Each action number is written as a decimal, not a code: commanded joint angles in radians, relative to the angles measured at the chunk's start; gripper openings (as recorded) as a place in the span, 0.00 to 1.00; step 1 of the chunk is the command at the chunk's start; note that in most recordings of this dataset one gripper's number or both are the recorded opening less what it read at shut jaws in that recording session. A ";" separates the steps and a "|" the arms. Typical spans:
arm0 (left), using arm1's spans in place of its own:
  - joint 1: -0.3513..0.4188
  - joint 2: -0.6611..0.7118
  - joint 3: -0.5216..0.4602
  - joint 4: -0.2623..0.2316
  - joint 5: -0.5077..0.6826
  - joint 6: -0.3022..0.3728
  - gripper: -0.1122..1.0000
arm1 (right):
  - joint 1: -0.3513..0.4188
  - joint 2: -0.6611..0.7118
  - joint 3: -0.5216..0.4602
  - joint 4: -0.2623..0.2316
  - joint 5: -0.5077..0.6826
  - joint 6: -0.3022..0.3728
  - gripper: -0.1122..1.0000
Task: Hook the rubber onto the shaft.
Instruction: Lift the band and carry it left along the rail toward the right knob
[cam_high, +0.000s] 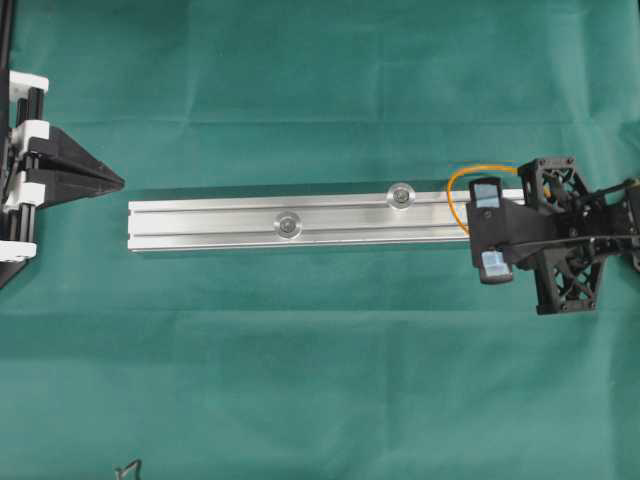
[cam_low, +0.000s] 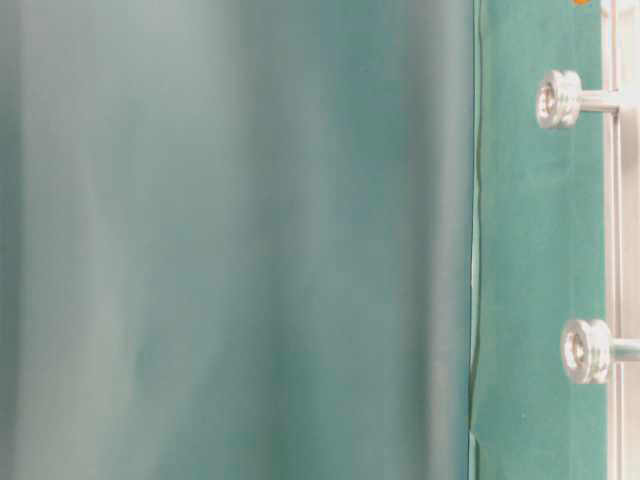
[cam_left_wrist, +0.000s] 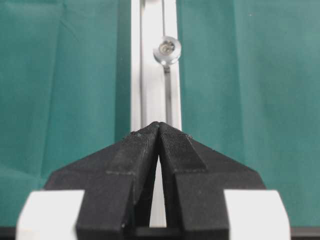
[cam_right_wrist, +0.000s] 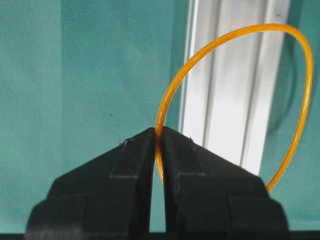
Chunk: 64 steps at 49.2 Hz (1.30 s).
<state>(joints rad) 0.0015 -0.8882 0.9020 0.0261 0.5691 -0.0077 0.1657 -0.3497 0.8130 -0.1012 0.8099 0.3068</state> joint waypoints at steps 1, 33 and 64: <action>0.002 0.005 -0.032 0.003 -0.005 0.002 0.10 | -0.003 -0.028 -0.037 -0.006 0.021 0.002 0.17; 0.002 0.005 -0.032 0.003 -0.005 0.002 0.10 | -0.005 -0.075 -0.172 -0.051 0.225 0.000 0.17; 0.002 0.005 -0.032 0.003 -0.005 0.002 0.10 | -0.005 -0.075 -0.175 -0.051 0.225 0.000 0.17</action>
<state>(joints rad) 0.0015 -0.8882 0.9020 0.0261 0.5691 -0.0077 0.1611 -0.4111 0.6688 -0.1503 1.0354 0.3053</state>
